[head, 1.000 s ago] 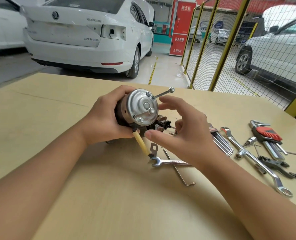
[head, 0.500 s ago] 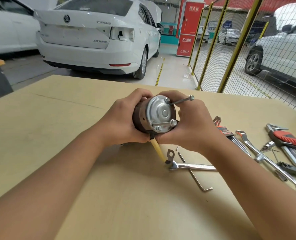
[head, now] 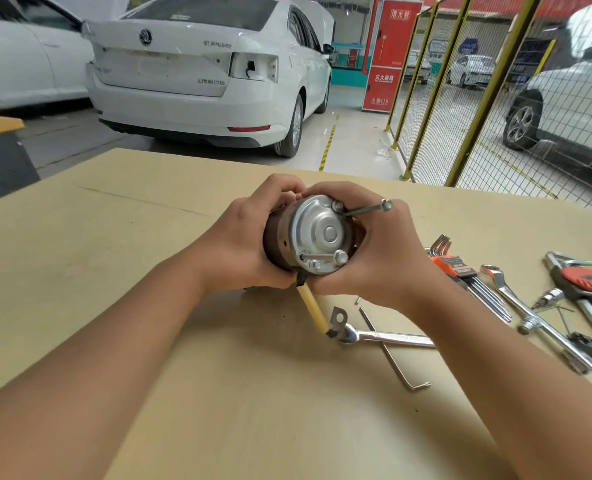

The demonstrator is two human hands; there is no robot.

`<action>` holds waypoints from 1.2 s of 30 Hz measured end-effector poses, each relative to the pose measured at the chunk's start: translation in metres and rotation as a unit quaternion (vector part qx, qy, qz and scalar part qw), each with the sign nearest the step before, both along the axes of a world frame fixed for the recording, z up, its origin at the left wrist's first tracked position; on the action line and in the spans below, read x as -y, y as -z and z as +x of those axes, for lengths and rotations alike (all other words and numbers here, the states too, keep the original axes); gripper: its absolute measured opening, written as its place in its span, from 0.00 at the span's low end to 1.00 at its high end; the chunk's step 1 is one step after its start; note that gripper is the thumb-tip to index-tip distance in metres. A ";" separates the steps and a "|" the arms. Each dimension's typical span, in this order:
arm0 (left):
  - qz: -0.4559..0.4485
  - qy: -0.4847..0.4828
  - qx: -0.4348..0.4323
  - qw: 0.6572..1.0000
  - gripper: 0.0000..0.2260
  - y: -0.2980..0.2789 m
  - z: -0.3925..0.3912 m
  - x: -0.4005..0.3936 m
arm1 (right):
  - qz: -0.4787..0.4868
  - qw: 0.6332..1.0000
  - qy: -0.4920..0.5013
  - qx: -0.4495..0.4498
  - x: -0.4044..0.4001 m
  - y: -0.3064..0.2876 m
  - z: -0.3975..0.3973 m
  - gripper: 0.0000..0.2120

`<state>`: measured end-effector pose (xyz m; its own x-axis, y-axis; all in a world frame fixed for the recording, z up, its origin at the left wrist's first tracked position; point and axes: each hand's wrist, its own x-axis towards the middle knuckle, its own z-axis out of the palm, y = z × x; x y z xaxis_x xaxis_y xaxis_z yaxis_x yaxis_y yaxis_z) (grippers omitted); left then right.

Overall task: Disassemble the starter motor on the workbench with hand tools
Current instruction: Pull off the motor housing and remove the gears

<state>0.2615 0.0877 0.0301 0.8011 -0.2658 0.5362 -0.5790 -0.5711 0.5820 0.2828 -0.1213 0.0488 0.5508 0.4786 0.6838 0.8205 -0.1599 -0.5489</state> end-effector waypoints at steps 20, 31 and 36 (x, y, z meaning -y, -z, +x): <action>-0.019 -0.040 0.043 0.998 0.25 0.010 0.009 -0.008 | 0.064 0.997 0.037 -0.019 0.039 -0.014 -0.014 0.32; 0.007 -0.074 0.066 0.995 0.23 0.012 0.009 -0.013 | 0.133 0.980 -0.007 -0.150 0.044 -0.014 -0.013 0.31; 0.025 -0.127 0.086 0.988 0.23 0.014 0.010 -0.014 | 0.157 0.970 -0.002 -0.184 0.045 -0.016 -0.015 0.30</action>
